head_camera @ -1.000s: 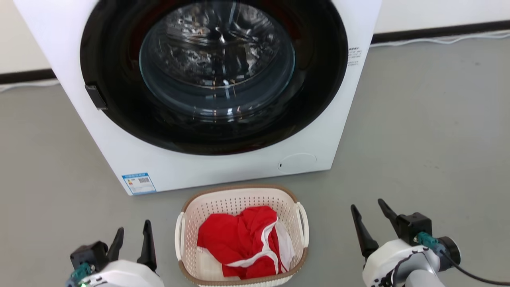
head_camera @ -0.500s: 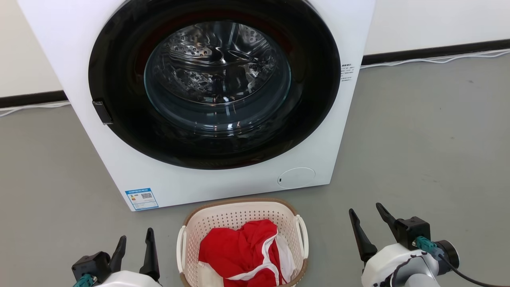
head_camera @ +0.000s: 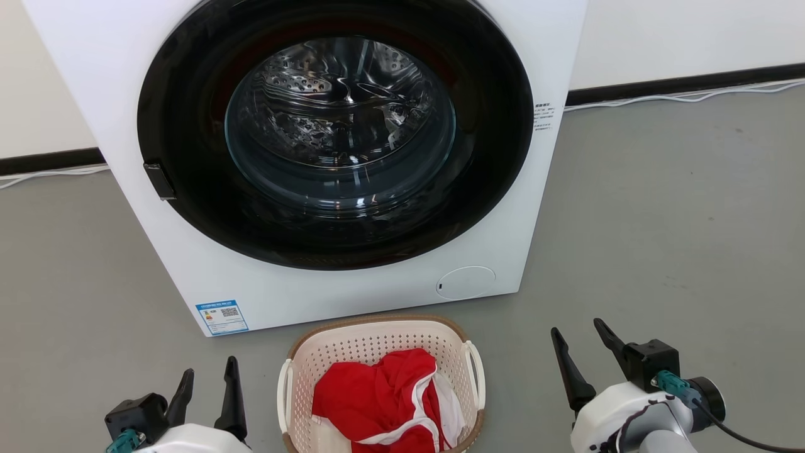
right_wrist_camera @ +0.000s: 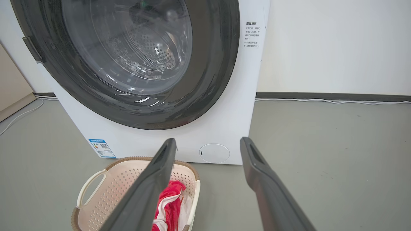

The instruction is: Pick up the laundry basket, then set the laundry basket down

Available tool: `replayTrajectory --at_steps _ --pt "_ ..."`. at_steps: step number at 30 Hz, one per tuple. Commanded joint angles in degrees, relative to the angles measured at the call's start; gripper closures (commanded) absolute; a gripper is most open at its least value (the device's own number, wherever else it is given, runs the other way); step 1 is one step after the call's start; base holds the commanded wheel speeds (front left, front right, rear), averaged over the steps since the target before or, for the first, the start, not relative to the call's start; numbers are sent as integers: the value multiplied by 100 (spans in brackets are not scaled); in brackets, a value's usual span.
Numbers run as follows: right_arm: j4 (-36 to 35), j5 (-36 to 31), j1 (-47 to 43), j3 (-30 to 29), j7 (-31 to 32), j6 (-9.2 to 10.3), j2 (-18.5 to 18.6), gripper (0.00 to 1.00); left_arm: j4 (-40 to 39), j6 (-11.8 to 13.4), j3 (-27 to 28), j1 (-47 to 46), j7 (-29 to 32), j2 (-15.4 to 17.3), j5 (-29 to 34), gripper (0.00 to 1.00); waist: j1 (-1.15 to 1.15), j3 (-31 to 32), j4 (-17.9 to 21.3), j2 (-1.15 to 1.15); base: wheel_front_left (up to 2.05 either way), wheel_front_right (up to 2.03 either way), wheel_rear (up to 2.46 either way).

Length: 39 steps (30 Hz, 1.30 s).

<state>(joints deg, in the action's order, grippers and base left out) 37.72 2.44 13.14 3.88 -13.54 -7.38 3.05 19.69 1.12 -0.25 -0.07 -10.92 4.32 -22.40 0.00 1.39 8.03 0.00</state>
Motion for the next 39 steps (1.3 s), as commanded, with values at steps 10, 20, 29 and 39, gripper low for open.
replayTrajectory --at_steps 10,20,29,39 --pt "-254 31 273 216 148 -11 -17 0 -251 102 152 -49 89 131 -111 0 0 -11 -2 0 0 0 0" --pt "-363 -27 288 230 257 -11 -17 0 -177 119 117 -66 63 142 -154 0 0 -22 -5 0 0 0 0" --pt "-298 14 56 88 305 0 -2 100 59 86 -70 75 52 92 -170 100 0 -29 12 0 0 0 0" --pt "-210 463 -128 -15 438 -1 -12 100 223 39 -20 87 167 30 -517 100 13 -23 -31 0 0 0 0"
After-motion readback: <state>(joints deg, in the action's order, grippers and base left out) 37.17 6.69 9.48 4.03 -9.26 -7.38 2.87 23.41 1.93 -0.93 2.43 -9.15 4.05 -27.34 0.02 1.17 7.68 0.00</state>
